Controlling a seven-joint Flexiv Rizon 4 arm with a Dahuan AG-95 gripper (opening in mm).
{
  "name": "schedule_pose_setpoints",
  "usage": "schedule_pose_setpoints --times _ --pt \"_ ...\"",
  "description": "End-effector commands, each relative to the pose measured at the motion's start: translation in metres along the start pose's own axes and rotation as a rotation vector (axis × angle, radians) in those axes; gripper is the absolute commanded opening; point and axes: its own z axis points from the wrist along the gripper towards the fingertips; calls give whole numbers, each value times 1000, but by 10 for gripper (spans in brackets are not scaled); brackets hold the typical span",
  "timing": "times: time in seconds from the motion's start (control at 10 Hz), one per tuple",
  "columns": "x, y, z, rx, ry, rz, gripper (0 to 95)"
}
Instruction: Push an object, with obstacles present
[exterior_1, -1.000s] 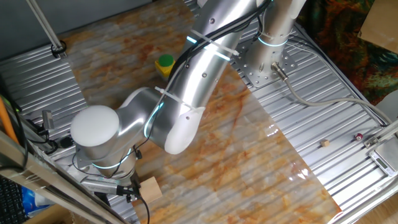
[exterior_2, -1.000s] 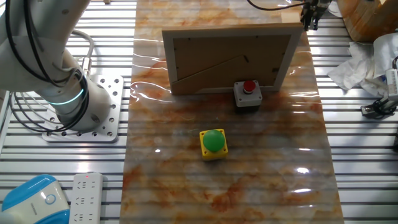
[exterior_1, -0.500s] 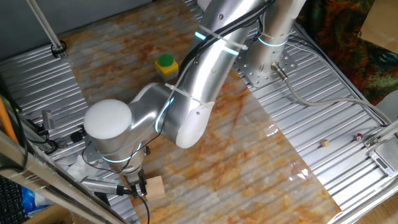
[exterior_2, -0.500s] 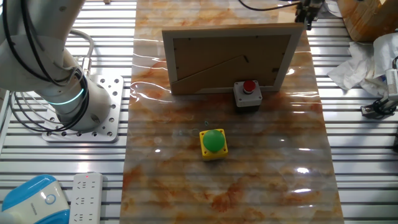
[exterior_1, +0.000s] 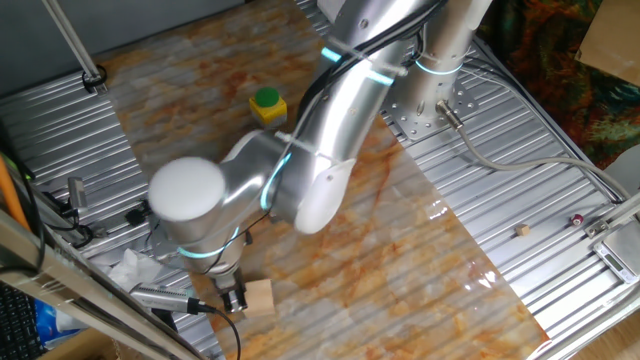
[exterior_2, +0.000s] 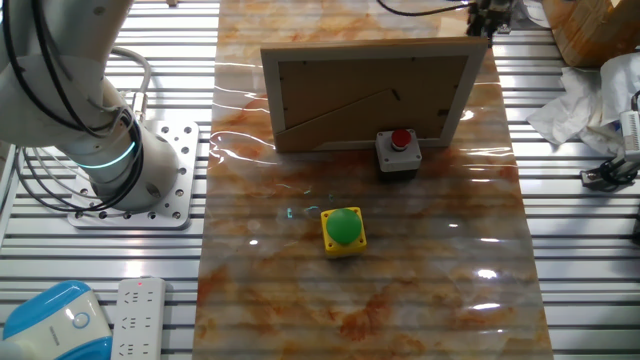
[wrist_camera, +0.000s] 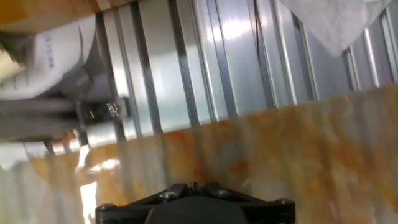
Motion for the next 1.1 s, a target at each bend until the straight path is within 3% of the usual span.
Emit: schedule_pose_setpoints --times 0.1,0.8,1.1 --pt "5 1 1 5 7 -3 0" --pt "40 -6 5 21 0 -10 0" --pt "51 -9 6 9 -9 -4 0"
